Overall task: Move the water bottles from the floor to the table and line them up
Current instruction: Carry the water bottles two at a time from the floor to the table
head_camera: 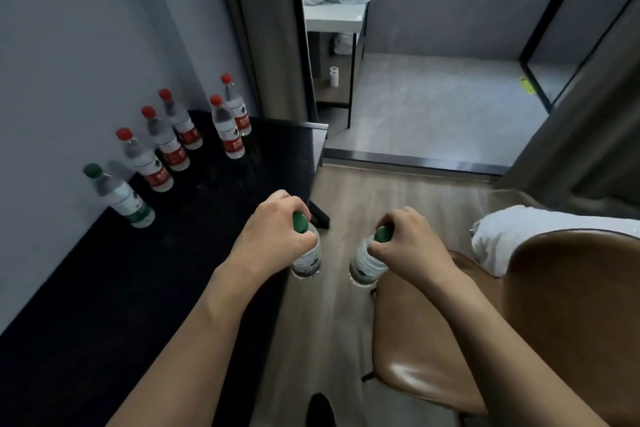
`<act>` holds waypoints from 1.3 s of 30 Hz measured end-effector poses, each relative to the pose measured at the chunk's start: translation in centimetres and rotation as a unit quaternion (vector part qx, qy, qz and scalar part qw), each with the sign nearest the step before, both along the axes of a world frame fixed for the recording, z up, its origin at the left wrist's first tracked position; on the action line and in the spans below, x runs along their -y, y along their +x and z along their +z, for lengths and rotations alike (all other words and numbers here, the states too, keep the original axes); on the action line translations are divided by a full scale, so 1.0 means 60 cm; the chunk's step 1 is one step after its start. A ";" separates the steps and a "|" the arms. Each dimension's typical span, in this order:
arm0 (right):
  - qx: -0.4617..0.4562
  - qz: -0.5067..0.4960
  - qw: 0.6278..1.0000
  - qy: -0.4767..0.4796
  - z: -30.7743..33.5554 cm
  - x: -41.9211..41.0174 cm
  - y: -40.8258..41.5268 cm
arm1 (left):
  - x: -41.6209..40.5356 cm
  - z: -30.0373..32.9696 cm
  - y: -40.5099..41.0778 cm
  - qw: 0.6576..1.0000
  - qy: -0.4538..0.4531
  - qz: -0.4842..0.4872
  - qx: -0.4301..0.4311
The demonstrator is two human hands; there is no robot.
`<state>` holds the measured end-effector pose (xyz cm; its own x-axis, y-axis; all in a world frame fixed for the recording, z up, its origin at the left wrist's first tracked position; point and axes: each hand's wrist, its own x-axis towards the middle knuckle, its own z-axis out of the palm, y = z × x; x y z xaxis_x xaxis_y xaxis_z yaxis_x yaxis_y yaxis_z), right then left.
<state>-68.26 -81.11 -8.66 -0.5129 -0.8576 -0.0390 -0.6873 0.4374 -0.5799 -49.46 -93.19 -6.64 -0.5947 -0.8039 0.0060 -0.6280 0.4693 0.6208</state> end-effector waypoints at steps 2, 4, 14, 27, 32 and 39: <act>0.001 0.010 1.000 -0.007 0.006 0.055 -0.007 | 0.050 0.002 0.000 1.000 -0.006 0.014 -0.006; 0.006 0.017 1.000 -0.010 0.006 0.105 -0.016 | 0.095 -0.001 0.002 1.000 -0.002 0.028 -0.012; 0.012 0.073 0.997 0.012 -0.030 0.362 -0.080 | 0.302 -0.035 -0.025 0.996 0.023 0.080 0.017; -0.008 0.287 0.954 0.089 -0.058 0.757 -0.158 | 0.553 -0.063 -0.120 0.966 0.063 0.250 0.019; 0.005 0.356 0.929 0.097 -0.064 0.844 -0.117 | 0.589 -0.061 -0.091 0.943 0.057 0.328 0.009; 0.014 0.466 0.878 0.110 -0.080 0.900 0.003 | 0.573 -0.073 0.001 0.904 0.054 0.424 0.025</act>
<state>-68.09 -135.13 -13.44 0.4117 -0.8741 -0.2579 -0.7929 -0.2040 -0.5743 -49.43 -127.56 -11.04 0.2380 -0.9650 -0.1105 -0.7619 -0.2560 0.5950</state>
